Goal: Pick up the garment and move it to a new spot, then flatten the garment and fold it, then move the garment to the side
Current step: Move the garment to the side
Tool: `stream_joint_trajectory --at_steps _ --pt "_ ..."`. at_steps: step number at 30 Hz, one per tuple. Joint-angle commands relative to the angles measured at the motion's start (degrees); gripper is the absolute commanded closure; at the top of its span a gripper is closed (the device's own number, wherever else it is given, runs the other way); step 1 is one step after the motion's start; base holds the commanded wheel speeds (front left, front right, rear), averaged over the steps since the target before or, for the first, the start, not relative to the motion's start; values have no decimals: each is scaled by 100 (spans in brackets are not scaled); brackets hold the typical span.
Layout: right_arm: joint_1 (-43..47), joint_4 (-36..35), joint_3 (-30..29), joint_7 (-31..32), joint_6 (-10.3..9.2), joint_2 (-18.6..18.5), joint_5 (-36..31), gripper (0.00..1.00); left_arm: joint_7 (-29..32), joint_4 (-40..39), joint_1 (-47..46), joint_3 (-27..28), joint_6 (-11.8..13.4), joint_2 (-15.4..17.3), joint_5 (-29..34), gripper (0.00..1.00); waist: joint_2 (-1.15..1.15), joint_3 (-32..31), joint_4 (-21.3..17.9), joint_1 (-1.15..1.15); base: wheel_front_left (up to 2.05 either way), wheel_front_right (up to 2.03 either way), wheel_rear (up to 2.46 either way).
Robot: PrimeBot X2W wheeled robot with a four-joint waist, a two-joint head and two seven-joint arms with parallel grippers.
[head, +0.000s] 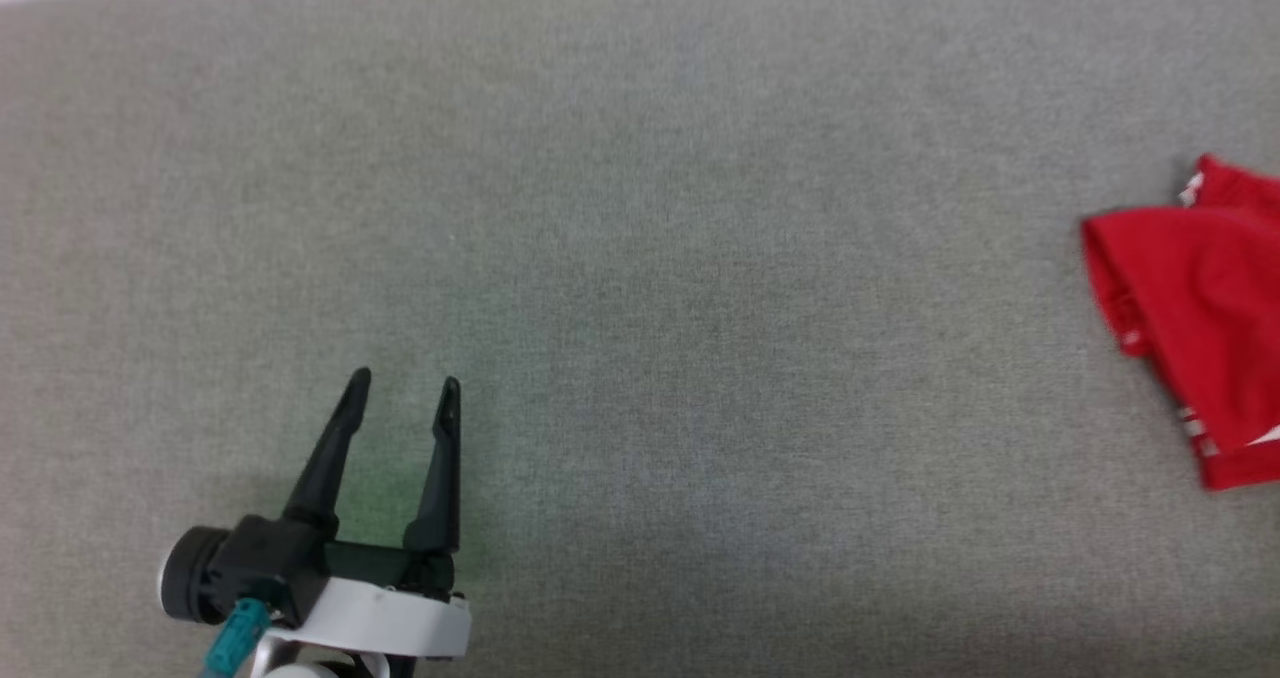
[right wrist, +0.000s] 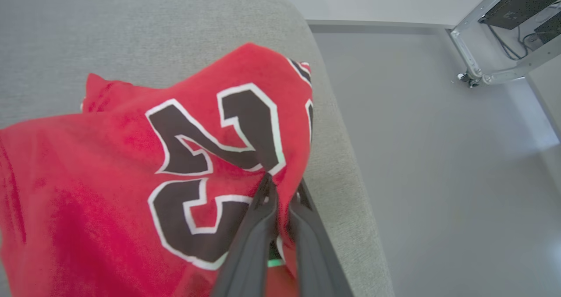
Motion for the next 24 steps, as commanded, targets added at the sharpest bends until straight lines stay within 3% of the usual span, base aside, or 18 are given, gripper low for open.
stream_joint_trajectory --at_steps 1,16,17,18,19,24 --pt "-202 190 -92 -167 -7 -47 -169 100 3 -53 -68 13 -15 32 48 0 0 199 44 0 0 0 0" --pt "-1016 1838 220 -1205 -7 63 -826 100 3 -146 -144 43 -32 40 127 0 0 489 126 0 0 0 0" --pt "-1047 1905 251 -1250 -7 69 -834 75 3 -131 -157 43 -33 42 130 0 0 478 118 0 0 0 0" --pt "-1076 1961 268 -1300 -7 71 -849 27 3 -110 -164 43 -34 42 137 0 0 454 108 0 0 0 0" --pt "-1098 2006 287 -1345 -7 74 -866 0 3 -82 -163 40 -35 40 135 0 0 414 99 0 0 0 0" --pt "-1079 2055 496 -1585 -7 33 -838 0 3 77 -129 46 -42 42 105 0 0 62 47 0 0 0 0"
